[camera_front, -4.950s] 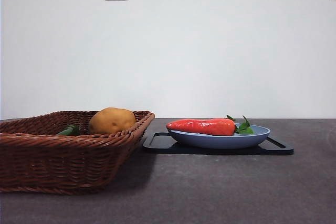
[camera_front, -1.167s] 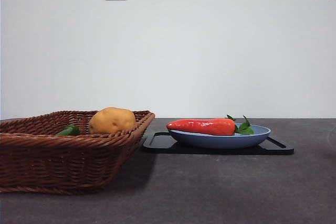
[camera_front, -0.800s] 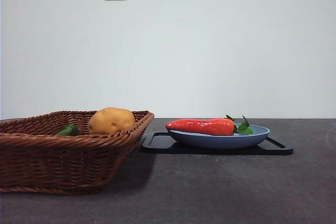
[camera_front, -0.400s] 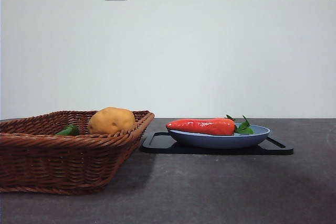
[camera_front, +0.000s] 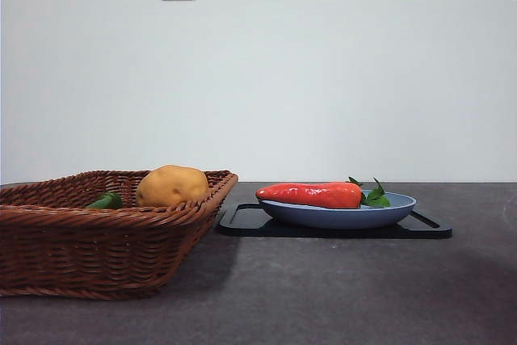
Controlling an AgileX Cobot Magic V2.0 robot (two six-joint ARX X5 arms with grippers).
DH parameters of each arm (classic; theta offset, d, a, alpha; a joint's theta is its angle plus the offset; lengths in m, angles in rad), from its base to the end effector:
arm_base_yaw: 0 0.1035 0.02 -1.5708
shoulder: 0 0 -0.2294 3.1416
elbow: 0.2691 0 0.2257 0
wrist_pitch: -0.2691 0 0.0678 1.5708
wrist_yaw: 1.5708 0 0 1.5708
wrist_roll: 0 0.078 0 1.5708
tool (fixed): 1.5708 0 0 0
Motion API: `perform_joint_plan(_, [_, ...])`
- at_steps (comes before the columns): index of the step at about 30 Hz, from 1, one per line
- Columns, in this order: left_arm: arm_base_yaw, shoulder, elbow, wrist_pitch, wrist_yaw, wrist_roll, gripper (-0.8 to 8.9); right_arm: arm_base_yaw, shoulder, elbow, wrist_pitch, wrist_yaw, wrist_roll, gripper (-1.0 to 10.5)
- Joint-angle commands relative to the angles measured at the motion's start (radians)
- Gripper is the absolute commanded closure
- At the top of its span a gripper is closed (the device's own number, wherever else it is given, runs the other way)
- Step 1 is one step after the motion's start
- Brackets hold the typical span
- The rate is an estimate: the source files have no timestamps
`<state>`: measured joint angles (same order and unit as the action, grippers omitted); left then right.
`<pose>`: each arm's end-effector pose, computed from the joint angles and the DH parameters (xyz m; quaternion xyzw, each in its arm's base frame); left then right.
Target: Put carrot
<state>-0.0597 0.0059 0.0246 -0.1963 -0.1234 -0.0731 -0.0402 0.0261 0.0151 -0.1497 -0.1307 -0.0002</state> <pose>0.1502 0.0006 0.1433 -0.0283 0.0871 0.0349 0.9952 0.1525 0.0040 0.1439 0.0068 0.0800 0.0451 0.9958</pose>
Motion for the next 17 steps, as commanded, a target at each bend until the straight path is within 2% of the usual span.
perform_joint_plan(1, [0.002, -0.004, -0.01, 0.003, -0.002, -0.01, 8.05, 0.001, -0.017, -0.007, -0.009, -0.001, -0.009, 9.4])
perform_joint_plan(7, [0.002, -0.004, -0.01, 0.004, -0.002, -0.01, 8.05, 0.001, -0.027, -0.007, -0.008, -0.001, 0.014, 9.4])
perform_joint_plan(17, [0.002, -0.004, -0.01, 0.005, -0.002, -0.01, 8.05, 0.001, -0.026, -0.007, -0.008, 0.003, 0.01, 9.4])
